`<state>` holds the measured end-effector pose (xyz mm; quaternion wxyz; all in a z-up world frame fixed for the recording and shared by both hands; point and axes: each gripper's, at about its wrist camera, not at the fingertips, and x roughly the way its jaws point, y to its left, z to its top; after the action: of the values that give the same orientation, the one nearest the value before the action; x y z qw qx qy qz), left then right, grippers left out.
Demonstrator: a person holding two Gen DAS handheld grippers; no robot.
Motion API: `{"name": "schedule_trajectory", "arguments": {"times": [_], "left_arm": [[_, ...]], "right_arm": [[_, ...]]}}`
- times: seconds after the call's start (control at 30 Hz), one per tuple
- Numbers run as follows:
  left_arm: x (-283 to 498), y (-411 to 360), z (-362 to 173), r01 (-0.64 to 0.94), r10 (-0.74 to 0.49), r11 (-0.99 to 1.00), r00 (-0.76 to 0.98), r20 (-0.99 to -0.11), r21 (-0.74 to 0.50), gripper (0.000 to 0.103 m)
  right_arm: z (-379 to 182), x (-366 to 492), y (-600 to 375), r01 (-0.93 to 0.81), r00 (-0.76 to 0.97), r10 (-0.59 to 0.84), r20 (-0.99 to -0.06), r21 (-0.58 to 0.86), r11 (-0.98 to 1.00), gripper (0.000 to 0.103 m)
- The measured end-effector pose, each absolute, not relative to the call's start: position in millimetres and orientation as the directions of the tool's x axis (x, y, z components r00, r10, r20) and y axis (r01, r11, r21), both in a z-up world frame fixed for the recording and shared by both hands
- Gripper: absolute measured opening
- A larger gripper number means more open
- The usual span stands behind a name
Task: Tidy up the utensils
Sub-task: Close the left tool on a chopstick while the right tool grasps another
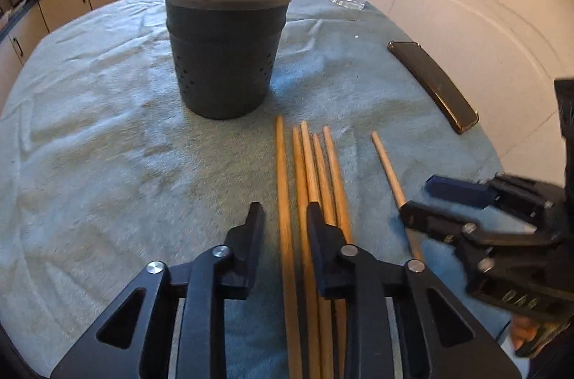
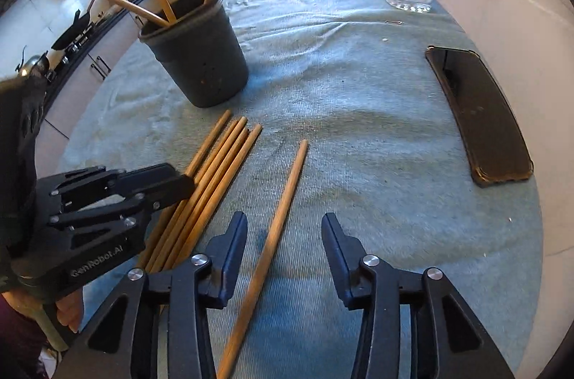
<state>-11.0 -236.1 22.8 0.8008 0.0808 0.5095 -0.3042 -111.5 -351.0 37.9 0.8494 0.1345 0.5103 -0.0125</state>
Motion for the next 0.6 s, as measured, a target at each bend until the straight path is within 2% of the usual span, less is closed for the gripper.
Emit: {"name": "schedule_trajectory", "arguments": {"times": [0.1, 0.23, 0.47, 0.6], "left_arm": [[-5, -237, 21, 0.564, -0.417, 0.8, 0.28, -0.865, -0.203, 0.013], [-3, -236, 20, 0.562, -0.427, 0.799, 0.28, -0.86, -0.214, 0.012], [3, -215, 19, 0.522, -0.475, 0.8, 0.253, -0.843, -0.295, 0.012], [4, -210, 19, 0.53, -0.49, 0.793, 0.261, -0.832, -0.301, 0.012]], "right_arm": [[32, -105, -348, 0.163, 0.479, 0.1, -0.872, 0.2, 0.966, 0.043], [28, -100, -347, 0.171, 0.485, 0.078, -0.871, 0.181, 0.968, 0.037], [27, -95, -342, 0.172, 0.496, 0.047, -0.867, 0.151, 0.973, 0.035], [27, -95, -343, 0.18, 0.504, 0.049, -0.862, 0.16, 0.971, 0.035]]}}
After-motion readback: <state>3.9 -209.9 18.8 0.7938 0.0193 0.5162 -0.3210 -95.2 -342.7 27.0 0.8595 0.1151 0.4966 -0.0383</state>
